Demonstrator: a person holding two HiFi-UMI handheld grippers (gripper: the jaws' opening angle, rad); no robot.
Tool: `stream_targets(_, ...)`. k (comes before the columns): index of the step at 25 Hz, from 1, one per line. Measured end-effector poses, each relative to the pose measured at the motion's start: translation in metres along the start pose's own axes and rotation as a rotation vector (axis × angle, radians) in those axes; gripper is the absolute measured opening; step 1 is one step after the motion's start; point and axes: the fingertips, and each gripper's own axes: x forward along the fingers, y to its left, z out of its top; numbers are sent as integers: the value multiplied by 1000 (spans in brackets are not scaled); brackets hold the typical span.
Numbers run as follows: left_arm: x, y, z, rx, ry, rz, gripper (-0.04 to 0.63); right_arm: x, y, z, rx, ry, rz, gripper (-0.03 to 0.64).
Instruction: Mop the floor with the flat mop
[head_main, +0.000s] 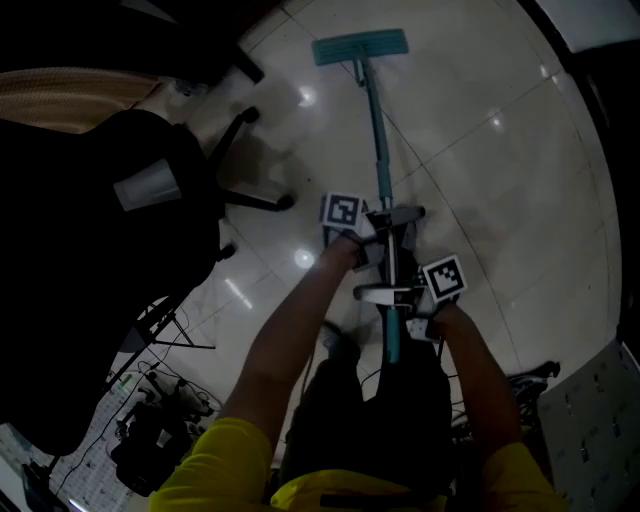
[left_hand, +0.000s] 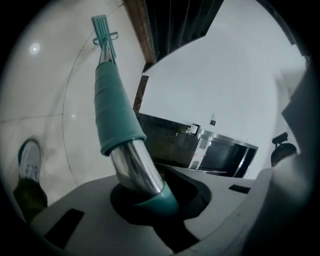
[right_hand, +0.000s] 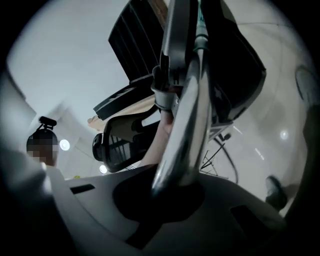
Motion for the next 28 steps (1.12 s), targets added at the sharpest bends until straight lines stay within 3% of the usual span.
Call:
stream_targets(2, 8, 11, 54, 102, 3, 7, 72, -1, -17, 48, 11, -34, -11, 2)
stream_targets(3, 11, 16, 69, 149, 14, 22, 72, 1, -17, 63, 17, -57, 25, 2)
stream_targets(5, 12, 17, 77, 202, 37, 37, 71, 5, -4, 72, 6, -105, 119, 2)
stream_targets(7, 11, 5, 61, 213, 35, -16, 71, 6, 15, 55, -6, -131, 166, 2)
stream_targets(9, 12, -10, 25, 202, 17, -91, 69, 5, 32, 18, 6, -124, 180, 2)
stream_targets(11, 11, -17, -28, 191, -9, -112, 69, 1, 43, -35, 49, -101, 185, 5)
stream_targets(14, 1, -9, -103, 179, -51, 31, 86, -11, 69, -108, 109, -114, 199, 7)
stream_targets(17, 9, -50, -177, 19, -69, -50, 89, -22, 111, -169, 165, -122, 198, 16)
stream_targets(20, 10, -92, -243, -82, -55, -31, 94, -25, 154, -230, 185, -73, 179, 37)
stream_targets(24, 0, -134, -291, -62, -14, 16, 92, -16, 188, -283, 166, -18, 140, 35)
stream_targets(28, -6, -160, -310, -11, 20, 14, 92, -4, 211, -307, 153, -10, 120, 21)
